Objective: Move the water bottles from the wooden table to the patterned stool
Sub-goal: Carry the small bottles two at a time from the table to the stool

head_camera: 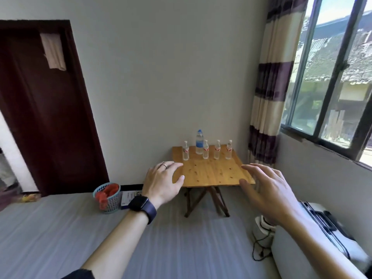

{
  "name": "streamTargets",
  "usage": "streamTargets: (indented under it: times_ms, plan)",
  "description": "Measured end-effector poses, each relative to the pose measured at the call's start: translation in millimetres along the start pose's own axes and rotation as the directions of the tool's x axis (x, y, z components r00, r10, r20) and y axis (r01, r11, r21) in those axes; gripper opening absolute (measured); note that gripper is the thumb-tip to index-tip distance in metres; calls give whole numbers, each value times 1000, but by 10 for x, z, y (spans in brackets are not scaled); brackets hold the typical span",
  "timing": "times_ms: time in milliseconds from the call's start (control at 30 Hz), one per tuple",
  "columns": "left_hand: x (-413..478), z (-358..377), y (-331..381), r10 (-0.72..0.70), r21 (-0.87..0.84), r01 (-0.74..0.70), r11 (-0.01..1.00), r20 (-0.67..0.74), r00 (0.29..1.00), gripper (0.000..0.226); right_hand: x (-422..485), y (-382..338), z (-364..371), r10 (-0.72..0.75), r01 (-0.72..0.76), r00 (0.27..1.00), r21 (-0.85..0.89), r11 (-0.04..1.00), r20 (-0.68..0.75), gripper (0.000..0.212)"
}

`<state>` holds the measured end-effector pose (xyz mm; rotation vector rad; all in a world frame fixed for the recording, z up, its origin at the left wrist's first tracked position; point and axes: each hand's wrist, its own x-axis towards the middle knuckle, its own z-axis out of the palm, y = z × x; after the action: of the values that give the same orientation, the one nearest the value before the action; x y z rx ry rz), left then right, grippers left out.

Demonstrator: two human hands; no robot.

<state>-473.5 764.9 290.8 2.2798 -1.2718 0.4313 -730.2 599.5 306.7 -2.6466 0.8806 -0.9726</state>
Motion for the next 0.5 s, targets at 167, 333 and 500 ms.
streamTargets:
  times_ms: [167,333,500]
  plan:
    - [924,760,-76,-4,8,4,1000,46,999,43,884,590,563,12,-12,1000,19,1000,17,47]
    - [1811,1293,-217,-69,16,68,998,56,996,41,1845,1107,1094,-16,11,996,59,998,89,49]
    - [2569,1760,-471,-136,28,134,991,52,989,39,2807,1464,1626,-27,16,991,87,996,134,49]
